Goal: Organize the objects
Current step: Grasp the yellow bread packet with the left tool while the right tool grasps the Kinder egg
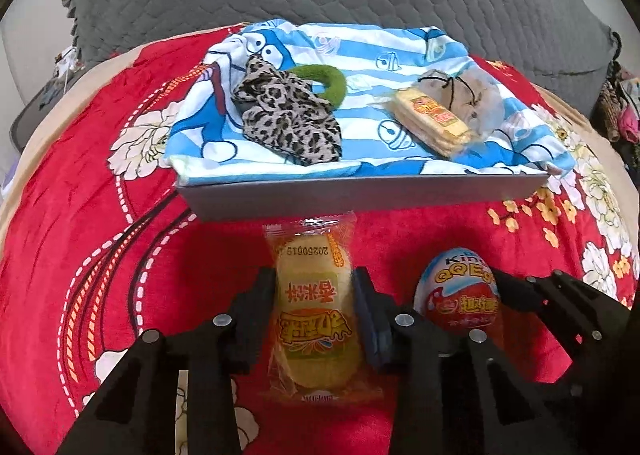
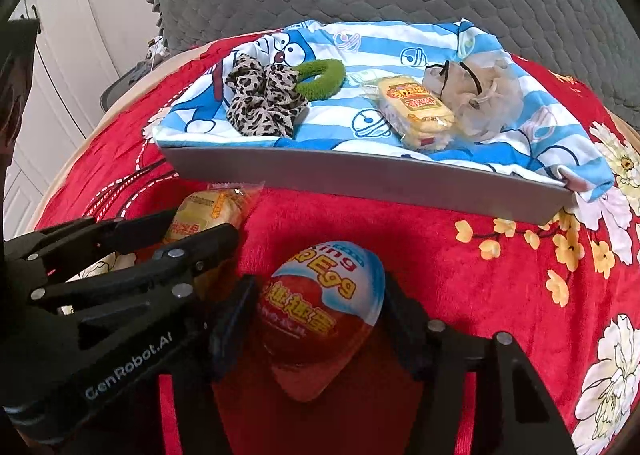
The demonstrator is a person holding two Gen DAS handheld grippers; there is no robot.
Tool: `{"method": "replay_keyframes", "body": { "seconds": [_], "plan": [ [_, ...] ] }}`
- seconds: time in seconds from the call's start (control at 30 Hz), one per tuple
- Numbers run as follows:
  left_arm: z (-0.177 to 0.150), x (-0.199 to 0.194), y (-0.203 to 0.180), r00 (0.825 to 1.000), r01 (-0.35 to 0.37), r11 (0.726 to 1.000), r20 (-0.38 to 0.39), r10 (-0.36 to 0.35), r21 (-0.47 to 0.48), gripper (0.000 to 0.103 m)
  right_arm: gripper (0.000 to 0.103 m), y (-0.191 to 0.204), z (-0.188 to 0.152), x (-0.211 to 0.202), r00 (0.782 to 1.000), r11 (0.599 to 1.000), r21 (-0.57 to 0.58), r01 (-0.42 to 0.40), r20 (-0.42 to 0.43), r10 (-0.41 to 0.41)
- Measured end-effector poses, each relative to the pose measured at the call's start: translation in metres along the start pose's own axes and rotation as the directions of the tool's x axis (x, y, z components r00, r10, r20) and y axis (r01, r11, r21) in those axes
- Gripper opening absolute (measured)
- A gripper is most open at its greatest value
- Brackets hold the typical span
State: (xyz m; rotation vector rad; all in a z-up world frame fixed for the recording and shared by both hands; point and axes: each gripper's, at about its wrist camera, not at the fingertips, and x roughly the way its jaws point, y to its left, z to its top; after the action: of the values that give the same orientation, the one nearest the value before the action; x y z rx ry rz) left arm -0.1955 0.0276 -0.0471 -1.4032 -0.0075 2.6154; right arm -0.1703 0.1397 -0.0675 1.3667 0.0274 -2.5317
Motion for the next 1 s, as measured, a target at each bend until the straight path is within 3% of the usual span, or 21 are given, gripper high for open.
{"method": "replay_keyframes", "body": {
  "seconds": [1.0],
  "plan": [
    [-0.003, -0.027, 0.007, 0.999, 0.007, 1.000, 0.040, -0.006, -0.022, 0.038, 0.058, -0.008, -0.001, -0.022, 0.999, 1.000, 0.001, -0.007, 0.039, 0.007]
  ]
}}
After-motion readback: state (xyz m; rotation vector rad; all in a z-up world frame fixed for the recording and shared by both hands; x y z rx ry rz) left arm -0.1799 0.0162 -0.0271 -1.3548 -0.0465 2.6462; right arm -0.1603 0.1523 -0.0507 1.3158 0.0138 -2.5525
